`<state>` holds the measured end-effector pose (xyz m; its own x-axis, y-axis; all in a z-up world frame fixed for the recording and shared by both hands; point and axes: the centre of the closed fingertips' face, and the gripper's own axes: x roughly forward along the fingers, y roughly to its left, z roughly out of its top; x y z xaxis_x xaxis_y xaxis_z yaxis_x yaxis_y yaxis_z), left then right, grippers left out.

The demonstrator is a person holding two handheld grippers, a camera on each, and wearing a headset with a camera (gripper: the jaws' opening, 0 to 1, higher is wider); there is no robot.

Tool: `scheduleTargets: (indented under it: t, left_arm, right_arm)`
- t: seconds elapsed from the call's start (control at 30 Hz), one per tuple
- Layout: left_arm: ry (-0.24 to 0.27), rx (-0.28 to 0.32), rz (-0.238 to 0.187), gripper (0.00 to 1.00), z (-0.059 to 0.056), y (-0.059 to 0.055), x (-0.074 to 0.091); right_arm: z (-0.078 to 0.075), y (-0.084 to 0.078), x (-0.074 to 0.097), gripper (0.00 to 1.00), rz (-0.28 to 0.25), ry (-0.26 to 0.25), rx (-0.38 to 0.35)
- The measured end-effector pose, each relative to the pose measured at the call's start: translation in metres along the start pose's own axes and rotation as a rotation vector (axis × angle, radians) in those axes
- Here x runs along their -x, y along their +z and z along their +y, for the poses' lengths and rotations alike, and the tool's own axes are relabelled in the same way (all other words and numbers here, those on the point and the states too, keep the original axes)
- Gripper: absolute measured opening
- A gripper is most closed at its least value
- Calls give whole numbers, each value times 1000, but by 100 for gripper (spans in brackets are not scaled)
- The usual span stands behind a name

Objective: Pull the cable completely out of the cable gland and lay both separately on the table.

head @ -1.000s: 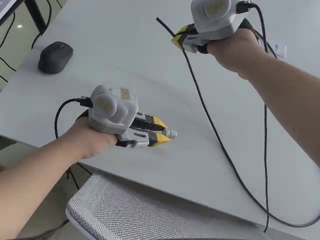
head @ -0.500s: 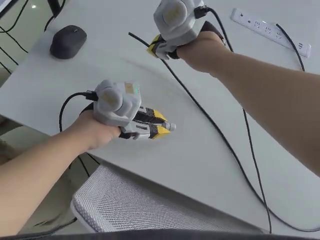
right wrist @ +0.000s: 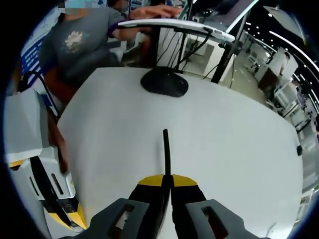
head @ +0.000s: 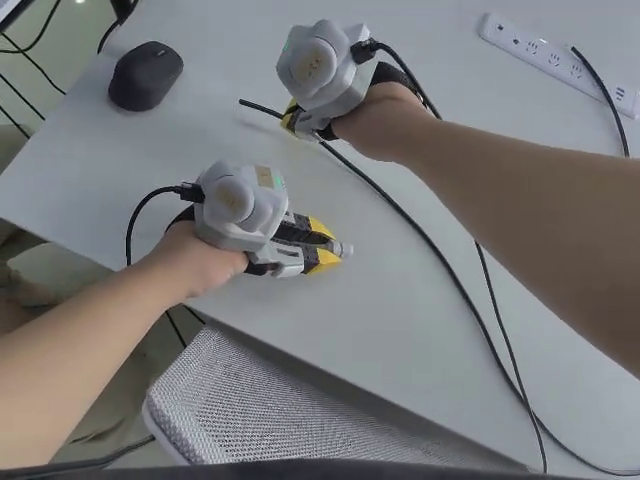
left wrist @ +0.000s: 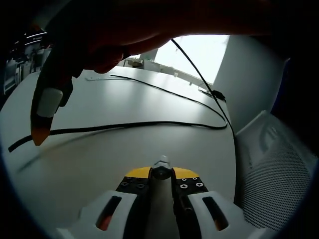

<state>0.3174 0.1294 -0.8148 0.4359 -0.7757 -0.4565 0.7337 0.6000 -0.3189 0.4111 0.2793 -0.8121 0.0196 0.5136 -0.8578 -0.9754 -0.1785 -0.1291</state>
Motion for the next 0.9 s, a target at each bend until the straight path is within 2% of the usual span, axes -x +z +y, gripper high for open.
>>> scheduleTargets:
  t: [0.4,0.9]
  left_arm:
    - [19,-19,8,16,0,-1,1]
    - [51,-127,52,16,4,-3,0]
  right_arm:
    - [5,-2,-7,0,13,14,9]
    - [2,-4,-9,0,8,11,-22]
